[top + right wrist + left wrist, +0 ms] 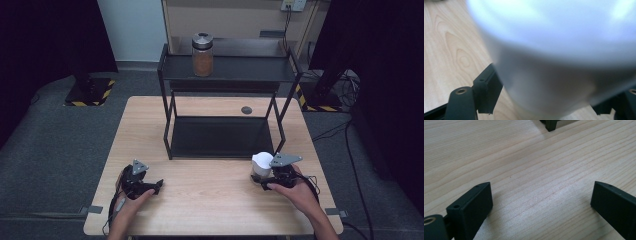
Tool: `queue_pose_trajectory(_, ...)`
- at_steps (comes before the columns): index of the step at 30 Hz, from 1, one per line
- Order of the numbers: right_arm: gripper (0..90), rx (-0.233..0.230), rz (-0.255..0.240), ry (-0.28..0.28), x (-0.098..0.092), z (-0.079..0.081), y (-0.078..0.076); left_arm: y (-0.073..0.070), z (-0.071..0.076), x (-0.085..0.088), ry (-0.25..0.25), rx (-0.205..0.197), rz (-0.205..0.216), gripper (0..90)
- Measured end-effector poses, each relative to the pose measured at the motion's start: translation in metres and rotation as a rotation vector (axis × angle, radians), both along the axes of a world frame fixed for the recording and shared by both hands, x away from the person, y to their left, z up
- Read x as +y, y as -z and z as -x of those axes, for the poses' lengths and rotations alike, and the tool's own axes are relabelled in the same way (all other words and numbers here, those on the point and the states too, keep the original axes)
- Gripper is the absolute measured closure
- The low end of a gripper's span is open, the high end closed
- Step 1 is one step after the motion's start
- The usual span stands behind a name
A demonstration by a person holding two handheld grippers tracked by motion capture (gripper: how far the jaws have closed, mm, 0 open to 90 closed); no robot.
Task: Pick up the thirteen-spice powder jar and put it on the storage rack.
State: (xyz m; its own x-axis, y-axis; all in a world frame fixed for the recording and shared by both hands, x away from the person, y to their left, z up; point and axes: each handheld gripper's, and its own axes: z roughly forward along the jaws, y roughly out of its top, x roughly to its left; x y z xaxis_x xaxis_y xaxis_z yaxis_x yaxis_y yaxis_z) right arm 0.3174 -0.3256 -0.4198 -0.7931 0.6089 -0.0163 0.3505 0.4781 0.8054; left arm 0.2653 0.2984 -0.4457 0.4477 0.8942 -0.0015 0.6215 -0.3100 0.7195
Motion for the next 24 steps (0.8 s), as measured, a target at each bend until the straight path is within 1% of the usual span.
queue_pose_trajectory(1, 30.4, -0.007, 0.001, 0.004, 0.001, 0.000, 0.000, 0.000, 0.000, 0.000, 0.000, 0.000, 0.000, 2.8)
queue_pose_trajectory(7, 31.3, -0.014, 0.007, -0.008, 0.002, 0.001, 0.000, 0.000, 0.000, 0.000, 0.000, 0.000, 0.000, 2.8)
queue_pose_trajectory(11, 31.4, -0.024, 0.024, -0.045, 0.005, 0.001, -0.005, 0.000, 0.000, 0.000, 0.000, 0.000, 0.000, 2.8)
queue_pose_trajectory(14, 31.4, -0.030, 0.022, -0.058, 0.007, 0.000, -0.010, 0.000, 0.000, 0.000, 0.000, 0.000, 0.000, 2.8)
queue_pose_trajectory(17, 31.4, -0.040, 0.027, -0.070, 0.009, -0.004, -0.018, 0.000, 0.000, 0.000, 0.000, 0.000, 0.000, 2.8)
queue_pose_trajectory(22, 31.4, -0.066, 0.047, -0.085, 0.013, -0.011, -0.039, 0.000, 0.000, 0.000, 0.000, 0.000, 0.000, 2.8)
queue_pose_trajectory(24, 31.5, -0.079, 0.050, -0.090, 0.014, -0.014, -0.051, 0.000, 0.000, 0.000, 0.000, 0.000, 0.000, 2.8)
